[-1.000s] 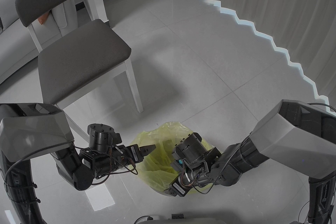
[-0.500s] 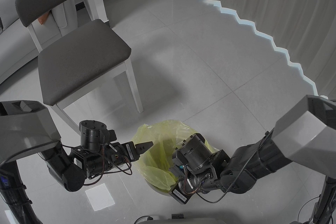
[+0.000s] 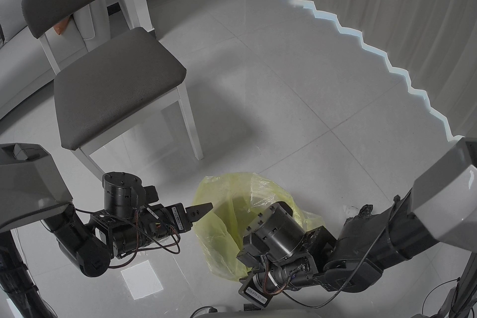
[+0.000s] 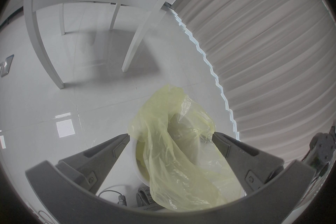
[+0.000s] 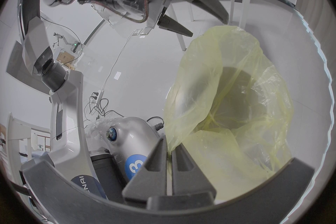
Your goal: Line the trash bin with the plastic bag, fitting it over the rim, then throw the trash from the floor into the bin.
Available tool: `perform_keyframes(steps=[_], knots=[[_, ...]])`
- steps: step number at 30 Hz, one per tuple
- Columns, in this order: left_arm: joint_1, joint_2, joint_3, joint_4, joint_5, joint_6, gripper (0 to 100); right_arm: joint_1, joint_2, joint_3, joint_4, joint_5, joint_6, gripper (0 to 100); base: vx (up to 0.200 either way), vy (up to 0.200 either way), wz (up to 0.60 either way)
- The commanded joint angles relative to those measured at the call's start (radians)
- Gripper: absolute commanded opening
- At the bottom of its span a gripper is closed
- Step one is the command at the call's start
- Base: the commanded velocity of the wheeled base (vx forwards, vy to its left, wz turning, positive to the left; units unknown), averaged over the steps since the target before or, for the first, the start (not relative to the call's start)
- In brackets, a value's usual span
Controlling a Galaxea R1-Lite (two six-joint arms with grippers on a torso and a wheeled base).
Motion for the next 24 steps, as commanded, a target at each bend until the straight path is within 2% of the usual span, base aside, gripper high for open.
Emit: perform_keyframes(steps=[1,12,24], knots=[[0.008,-0.003,0.009,-0.002,0.000,0.000,100,0.014,0.053,-0.018,-0.005,0.000,0.001,0,0.000,0.000,0.00],[0.017,0.003,0.007,-0.002,0.000,0.000,100,0.043,0.110,-0.098,0.003,0.000,0.015,0,0.000,0.000,0.00],[0.017,0.003,0.004,-0.005,-0.001,0.000,100,-0.009,0.209,-0.077,-0.015,-0.001,0.056,0,0.000,0.000,0.00]])
